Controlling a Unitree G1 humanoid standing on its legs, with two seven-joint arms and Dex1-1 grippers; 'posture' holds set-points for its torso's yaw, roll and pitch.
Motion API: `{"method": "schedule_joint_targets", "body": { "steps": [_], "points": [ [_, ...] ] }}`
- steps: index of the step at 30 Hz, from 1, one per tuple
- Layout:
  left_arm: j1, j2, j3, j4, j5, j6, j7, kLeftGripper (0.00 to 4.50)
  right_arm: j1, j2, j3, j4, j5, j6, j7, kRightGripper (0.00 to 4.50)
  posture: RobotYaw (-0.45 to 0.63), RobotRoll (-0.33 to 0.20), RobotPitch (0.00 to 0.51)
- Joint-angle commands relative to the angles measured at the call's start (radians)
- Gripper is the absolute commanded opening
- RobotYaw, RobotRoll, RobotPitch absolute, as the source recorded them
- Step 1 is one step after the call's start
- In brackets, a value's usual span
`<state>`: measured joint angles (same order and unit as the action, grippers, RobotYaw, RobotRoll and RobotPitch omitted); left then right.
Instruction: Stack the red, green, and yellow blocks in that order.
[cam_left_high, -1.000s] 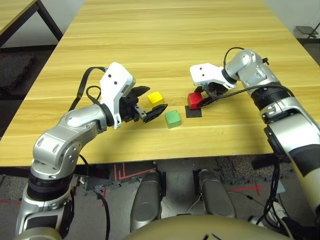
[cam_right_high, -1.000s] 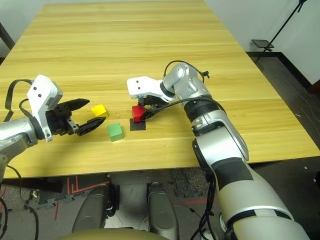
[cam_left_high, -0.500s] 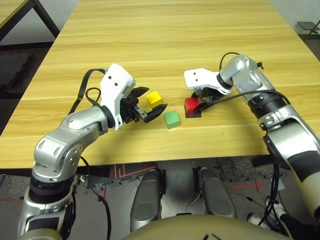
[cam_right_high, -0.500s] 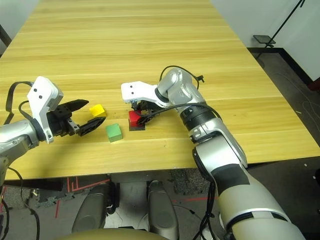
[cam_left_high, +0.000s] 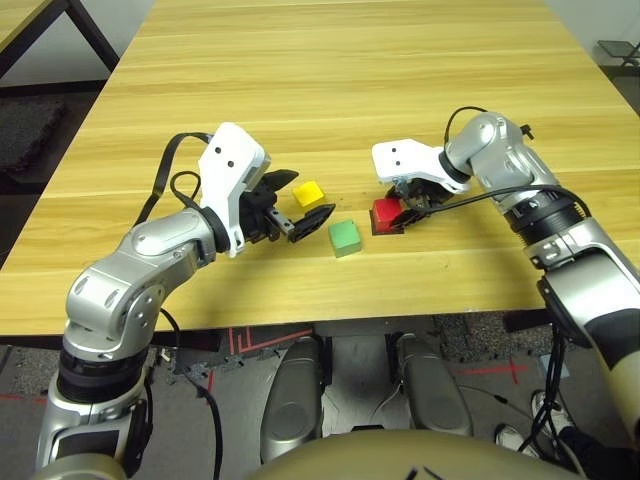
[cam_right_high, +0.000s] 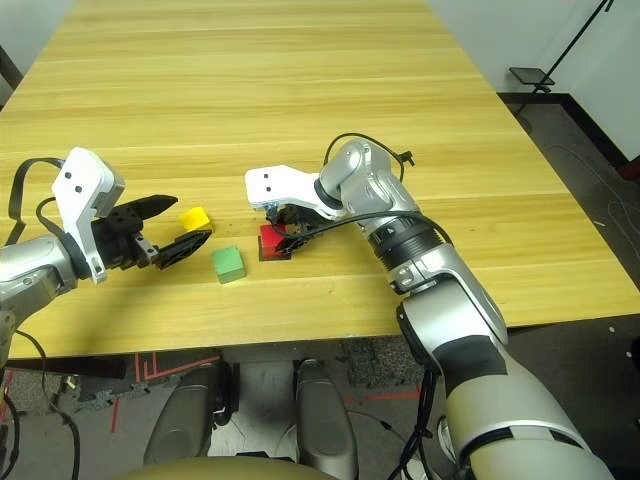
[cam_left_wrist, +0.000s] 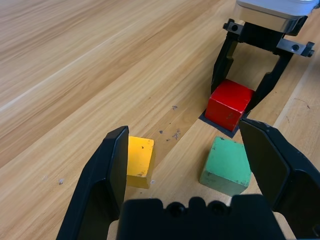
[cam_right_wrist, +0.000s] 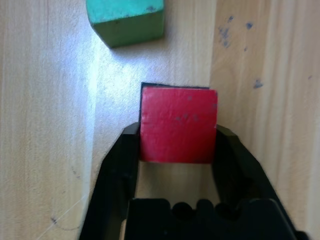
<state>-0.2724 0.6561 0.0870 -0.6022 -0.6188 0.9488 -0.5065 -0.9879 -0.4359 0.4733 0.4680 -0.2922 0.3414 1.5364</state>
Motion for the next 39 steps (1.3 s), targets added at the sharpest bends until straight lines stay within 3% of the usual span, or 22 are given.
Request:
{"method": "schedule_joint_targets", "body": {
  "steps": [1, 3, 4, 10, 12, 15, 25, 36, 39],
  "points": [
    [-0.013, 0.017, -0.026, 0.008, -0.008, 0.011, -0.027, 4.50, 0.029, -0.016, -0.002, -0.011, 0.028, 0.037, -0.002, 3.72, 0.52, -0.243, 0.161],
    [-0.019, 0.026, -0.035, 0.010, -0.009, 0.013, -0.042, 4.50, 0.032, -0.021, -0.017, -0.012, 0.046, 0.040, -0.005, 4.39, 0.50, -0.229, 0.148],
    [-0.031, 0.034, -0.043, 0.010, -0.014, 0.021, -0.053, 4.50, 0.024, -0.026, -0.037, 0.000, 0.065, 0.026, -0.009, 4.46, 0.50, -0.229, 0.148],
    [-0.082, 0.086, -0.100, 0.014, -0.036, 0.064, -0.124, 4.50, -0.059, -0.064, -0.185, 0.081, 0.243, -0.028, 0.056, 4.46, 0.47, -0.194, 0.127],
    [-0.095, 0.105, -0.151, 0.025, -0.027, 0.067, -0.160, 4.50, -0.088, -0.147, -0.199, 0.108, 0.362, -0.049, 0.077, 4.46, 0.45, -0.184, 0.122],
    [-0.101, 0.124, -0.207, 0.060, 0.010, 0.038, -0.198, 4.50, -0.094, -0.232, -0.171, 0.109, 0.454, -0.077, 0.078, 4.46, 0.41, -0.176, 0.117],
    [-0.120, 0.101, -0.376, 0.194, 0.180, -0.122, -0.272, 4.50, -0.017, -0.289, -0.272, -0.044, 0.501, 0.077, 0.025, 4.46, 0.31, -0.144, 0.099],
    [-0.092, 0.022, -0.415, 0.287, 0.270, -0.187, -0.275, 4.50, 0.095, -0.291, -0.348, -0.278, 0.582, 0.250, -0.099, 4.46, 0.27, -0.128, 0.098],
    [-0.085, -0.013, -0.397, 0.289, 0.281, -0.189, -0.248, 3.83, 0.103, -0.297, -0.357, -0.279, 0.588, 0.250, -0.113, 4.50, 0.27, -0.122, 0.095]
  ]
}}
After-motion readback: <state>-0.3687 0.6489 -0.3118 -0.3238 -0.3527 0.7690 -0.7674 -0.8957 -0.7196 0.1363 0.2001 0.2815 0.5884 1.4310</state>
